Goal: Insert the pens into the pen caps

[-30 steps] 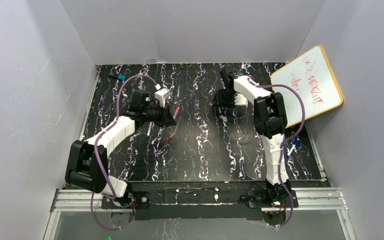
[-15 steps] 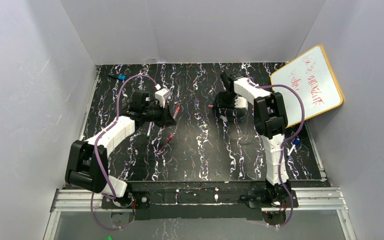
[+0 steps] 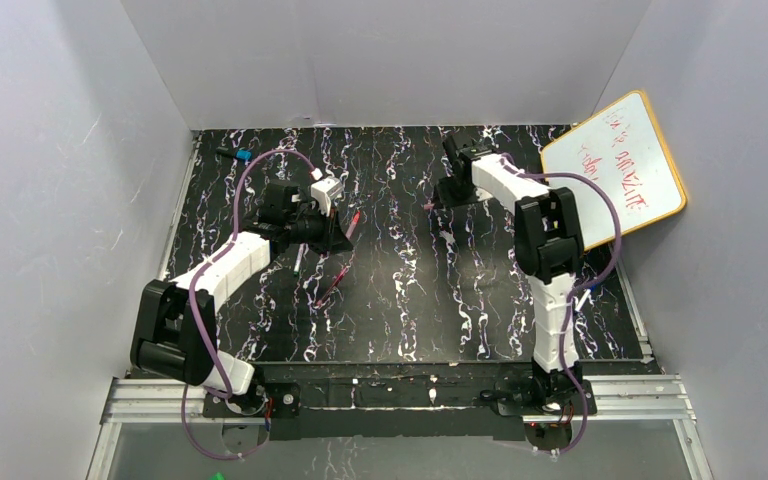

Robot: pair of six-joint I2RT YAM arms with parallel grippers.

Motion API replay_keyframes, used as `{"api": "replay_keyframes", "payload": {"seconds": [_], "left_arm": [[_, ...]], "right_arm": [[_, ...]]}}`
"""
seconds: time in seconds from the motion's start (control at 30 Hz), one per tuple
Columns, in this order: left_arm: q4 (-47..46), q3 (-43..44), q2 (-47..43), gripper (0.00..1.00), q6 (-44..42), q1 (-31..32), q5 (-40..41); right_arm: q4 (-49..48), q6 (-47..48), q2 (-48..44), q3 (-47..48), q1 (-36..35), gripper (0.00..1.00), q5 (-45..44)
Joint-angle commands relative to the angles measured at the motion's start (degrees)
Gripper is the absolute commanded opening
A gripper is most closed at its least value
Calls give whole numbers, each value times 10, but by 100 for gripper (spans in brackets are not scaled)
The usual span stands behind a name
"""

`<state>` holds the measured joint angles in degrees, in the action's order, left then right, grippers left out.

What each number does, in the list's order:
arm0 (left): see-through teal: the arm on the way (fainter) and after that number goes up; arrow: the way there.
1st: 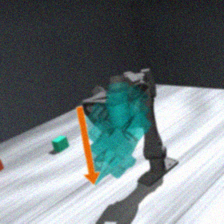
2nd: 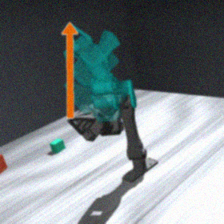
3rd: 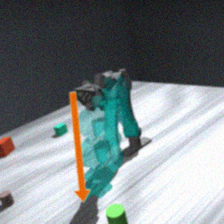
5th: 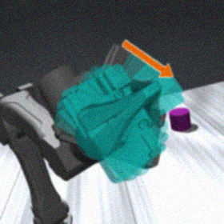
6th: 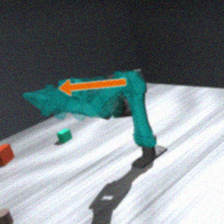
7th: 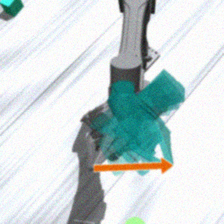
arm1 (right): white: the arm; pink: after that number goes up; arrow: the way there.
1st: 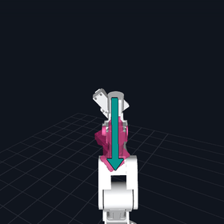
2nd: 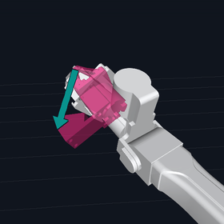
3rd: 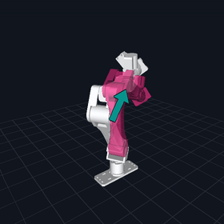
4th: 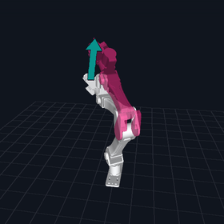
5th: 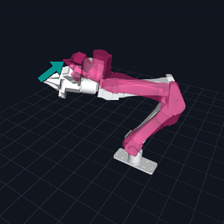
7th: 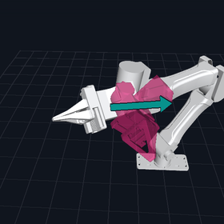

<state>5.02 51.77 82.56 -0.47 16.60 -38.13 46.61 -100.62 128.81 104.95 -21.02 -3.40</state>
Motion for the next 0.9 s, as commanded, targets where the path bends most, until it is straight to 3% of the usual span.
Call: {"api": "replay_keyframes", "payload": {"seconds": [0.0, 0.07, 0.17, 0.23, 0.37, 0.5, 0.87], "left_arm": [[11, 4, 3, 0, -9, -3, -16], [11, 3, 3, 0, -10, -3, -20], [7, 1, 1, 0, -11, -3, -26], [4, -1, -1, 0, -11, -3, -31], [-7, -5, -5, 0, -7, -3, -54], [-42, -18, -15, 0, 0, -2, -98], [-104, -38, -32, 0, 42, -2, -143]], "right_arm": [[-150, 193, -131, -59, 0, 1, -54], [-270, 283, -189, -125, 0, 1, -26], [-506, 380, -295, -256, 1, 1, 84], [-597, 420, -331, -307, 1, 1, 139], [-548, 495, -335, -253, -1, 1, 223], [-607, 514, -364, -281, -8, 1, 282], [-595, 555, -382, -327, -89, 1, 294]]}}
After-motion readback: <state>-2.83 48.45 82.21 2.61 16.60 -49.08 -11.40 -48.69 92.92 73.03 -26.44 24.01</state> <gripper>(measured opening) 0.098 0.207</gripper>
